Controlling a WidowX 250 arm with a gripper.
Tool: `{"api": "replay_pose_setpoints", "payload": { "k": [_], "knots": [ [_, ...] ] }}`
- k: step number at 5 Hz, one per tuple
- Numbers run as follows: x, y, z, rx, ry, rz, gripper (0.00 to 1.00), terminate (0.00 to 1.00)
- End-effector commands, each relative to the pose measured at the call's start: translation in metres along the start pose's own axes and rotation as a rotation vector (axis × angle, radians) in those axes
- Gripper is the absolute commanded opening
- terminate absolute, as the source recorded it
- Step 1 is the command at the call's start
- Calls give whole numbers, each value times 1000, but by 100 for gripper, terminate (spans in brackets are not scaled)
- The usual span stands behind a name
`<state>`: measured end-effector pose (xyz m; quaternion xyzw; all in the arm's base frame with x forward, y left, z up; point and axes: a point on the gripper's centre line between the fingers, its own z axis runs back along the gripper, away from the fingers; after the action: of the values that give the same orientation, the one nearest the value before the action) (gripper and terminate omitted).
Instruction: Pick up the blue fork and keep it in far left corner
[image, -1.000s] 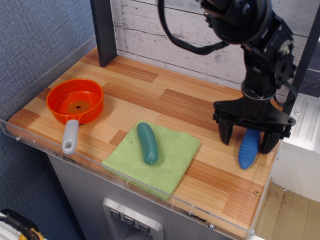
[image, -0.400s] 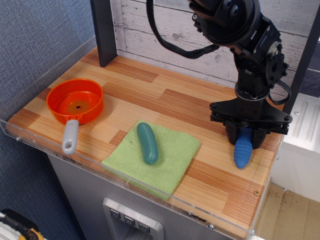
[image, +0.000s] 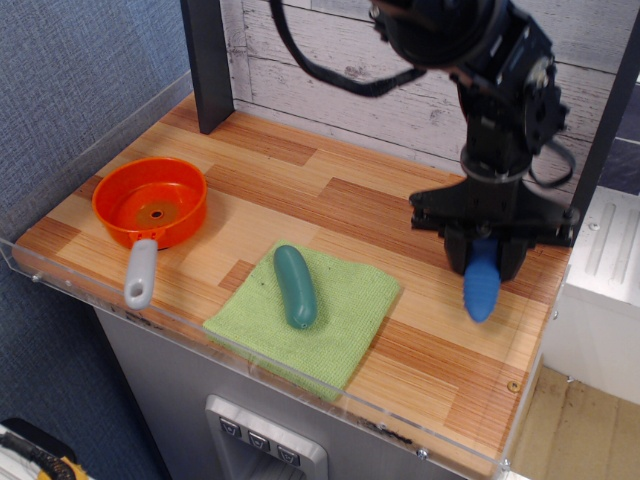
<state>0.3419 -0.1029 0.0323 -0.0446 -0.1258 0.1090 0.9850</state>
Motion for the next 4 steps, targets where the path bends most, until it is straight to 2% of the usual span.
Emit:
{"api": "replay_pose_setpoints", "payload": {
  "k": [1,2,3,4],
  "knots": [
    [10,14,47,76,-103,186,0,0],
    [16,35,51,123,-121,433,0,0],
    [19,55,50,117,-145,646,0,0],
    [25,76,47,150,-183,833,0,0]
  ]
}}
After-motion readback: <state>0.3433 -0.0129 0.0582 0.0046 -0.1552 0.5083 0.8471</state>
